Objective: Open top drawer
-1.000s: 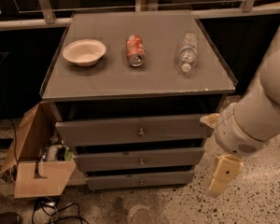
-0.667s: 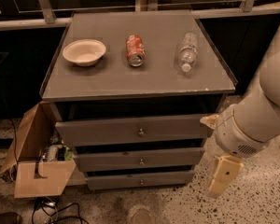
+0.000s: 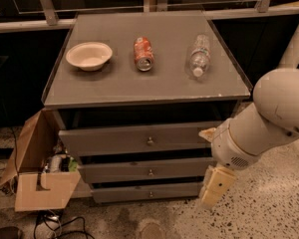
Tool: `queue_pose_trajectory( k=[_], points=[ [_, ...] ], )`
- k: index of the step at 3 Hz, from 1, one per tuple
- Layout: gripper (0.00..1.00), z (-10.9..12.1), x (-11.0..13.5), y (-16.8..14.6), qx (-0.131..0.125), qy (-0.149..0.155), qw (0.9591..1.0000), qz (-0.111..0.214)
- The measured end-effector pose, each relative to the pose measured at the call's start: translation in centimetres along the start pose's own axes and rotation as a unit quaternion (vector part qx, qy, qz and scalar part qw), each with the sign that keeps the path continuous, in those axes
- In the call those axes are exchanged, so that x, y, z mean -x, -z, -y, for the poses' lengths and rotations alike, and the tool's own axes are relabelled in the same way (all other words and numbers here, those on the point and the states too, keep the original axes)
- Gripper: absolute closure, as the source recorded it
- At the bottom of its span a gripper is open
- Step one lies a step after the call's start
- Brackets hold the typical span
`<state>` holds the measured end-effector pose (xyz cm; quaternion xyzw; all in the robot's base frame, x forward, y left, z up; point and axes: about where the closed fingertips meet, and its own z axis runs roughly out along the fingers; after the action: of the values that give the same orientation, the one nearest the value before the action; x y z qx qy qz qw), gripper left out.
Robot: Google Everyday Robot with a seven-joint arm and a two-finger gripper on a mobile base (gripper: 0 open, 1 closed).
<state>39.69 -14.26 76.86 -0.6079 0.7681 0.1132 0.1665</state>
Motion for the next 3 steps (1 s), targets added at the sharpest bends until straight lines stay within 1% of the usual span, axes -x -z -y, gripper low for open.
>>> queue_pose_trajectory(
  k=[1,2,3],
  points=[
    [0.0,4.8,3.4,-4.4,-0.025,0.007,0.9992,0.031],
    [0.0,4.9,3.5,-4.5,-0.025,0.007,0.9992,0.032],
    [0.0,5.9,3.6,-5.5,-0.031,0.002,0.999,0.031]
  ],
)
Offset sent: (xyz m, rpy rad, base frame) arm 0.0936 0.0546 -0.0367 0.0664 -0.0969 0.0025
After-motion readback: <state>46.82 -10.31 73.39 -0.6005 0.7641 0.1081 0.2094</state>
